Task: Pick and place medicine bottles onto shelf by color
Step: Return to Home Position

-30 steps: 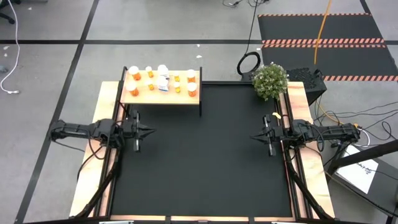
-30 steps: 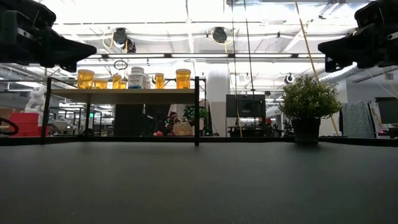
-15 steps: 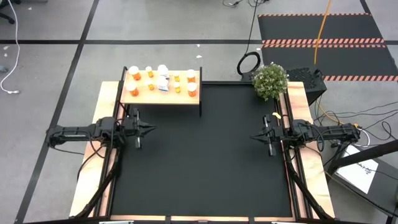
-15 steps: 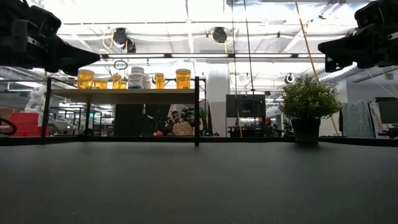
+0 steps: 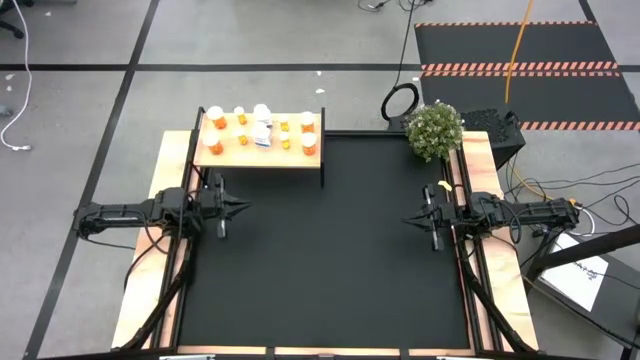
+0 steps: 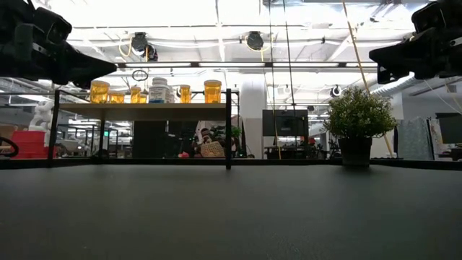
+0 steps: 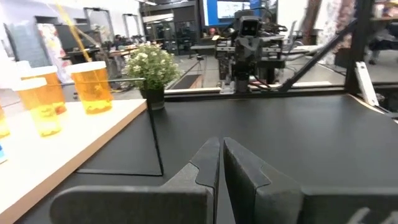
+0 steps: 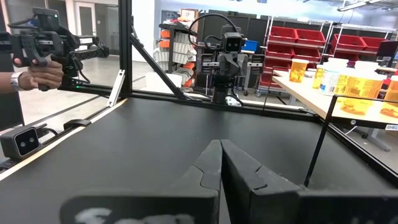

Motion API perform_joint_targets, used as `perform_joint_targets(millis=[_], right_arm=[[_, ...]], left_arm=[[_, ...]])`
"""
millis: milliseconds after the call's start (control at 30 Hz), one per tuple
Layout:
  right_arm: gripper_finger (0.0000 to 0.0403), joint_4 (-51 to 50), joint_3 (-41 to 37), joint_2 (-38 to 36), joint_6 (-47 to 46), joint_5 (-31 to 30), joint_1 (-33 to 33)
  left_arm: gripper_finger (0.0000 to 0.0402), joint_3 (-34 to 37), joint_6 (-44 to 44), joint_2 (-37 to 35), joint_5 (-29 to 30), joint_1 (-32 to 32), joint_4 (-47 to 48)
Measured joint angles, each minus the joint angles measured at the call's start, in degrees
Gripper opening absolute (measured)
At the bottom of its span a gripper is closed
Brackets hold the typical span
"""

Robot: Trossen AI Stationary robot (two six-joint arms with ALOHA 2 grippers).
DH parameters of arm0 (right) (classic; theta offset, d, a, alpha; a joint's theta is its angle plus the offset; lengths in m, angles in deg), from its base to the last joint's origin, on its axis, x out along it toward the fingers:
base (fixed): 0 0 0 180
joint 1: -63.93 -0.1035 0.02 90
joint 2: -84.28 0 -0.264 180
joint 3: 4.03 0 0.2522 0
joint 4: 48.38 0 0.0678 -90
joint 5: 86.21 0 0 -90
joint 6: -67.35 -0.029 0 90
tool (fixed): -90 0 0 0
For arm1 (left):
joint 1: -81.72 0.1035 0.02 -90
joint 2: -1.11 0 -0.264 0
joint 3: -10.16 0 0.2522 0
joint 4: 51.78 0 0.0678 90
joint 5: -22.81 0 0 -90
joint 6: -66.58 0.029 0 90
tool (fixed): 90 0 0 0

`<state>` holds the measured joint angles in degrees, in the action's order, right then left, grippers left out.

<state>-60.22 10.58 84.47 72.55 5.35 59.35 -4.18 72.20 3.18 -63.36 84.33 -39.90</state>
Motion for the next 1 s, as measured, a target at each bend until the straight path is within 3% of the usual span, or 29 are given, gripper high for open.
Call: perform_joint_targets(millis=[133,1000], right_arm=[[0.0,0.0,0.0,0.0,0.0,0.0,0.0],[0.0,0.0,0.0,0.0,0.0,0.0,0.0]], left_arm=[[0.0026,0.0,1.4,0.0,-2.9,0.0,0.4],[0.0026,0.0,1.6,0.2,-2.9,0.0,0.4]])
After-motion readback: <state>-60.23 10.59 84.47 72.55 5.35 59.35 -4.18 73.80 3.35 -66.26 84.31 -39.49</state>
